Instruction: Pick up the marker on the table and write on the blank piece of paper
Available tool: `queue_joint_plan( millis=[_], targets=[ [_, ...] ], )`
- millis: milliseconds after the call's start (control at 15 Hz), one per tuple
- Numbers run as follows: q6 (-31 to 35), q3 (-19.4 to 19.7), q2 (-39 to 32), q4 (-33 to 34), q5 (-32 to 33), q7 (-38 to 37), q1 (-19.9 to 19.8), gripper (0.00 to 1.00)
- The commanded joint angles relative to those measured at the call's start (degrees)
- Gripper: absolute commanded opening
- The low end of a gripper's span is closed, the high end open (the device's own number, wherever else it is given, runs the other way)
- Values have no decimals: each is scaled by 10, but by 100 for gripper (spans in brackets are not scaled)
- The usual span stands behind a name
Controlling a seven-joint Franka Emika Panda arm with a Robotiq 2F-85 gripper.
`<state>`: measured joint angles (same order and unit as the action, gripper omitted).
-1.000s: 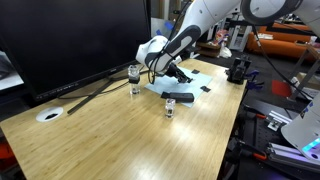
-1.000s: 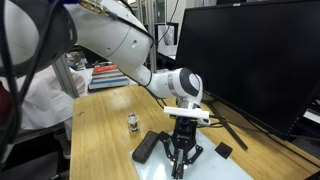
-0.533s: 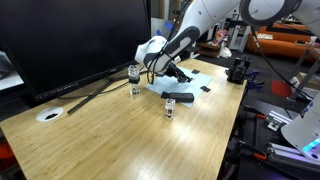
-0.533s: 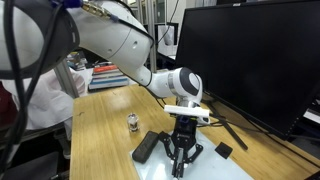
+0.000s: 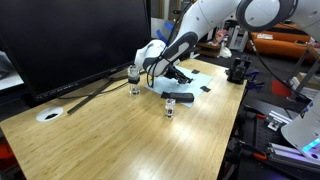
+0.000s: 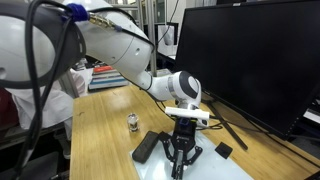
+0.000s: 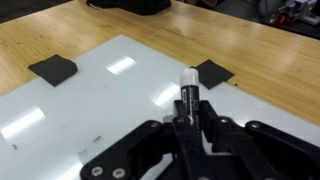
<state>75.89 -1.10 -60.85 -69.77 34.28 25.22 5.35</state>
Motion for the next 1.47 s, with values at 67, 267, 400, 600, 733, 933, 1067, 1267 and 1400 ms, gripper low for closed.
queue_joint_plan(
  millis=[67, 267, 400, 600, 733, 933, 1067, 1267, 1400],
  targets=[
    [-29, 6, -22, 37, 14, 25, 8, 5],
    [-35, 4, -24, 40, 16, 32, 8, 5],
    [-36, 4, -22, 32, 19, 35, 8, 5],
    [-37, 0, -18, 15, 15, 38, 4, 5],
    [-39, -1, -17, 6, 13, 37, 1, 5],
    [-48, 1, -20, -4, 14, 33, -3, 5],
    [-52, 2, -22, -9, 13, 30, -9, 5],
    [-52, 6, -26, -11, 10, 27, -20, 5],
    [-51, 9, -27, -9, 10, 27, -27, 5]
  ],
)
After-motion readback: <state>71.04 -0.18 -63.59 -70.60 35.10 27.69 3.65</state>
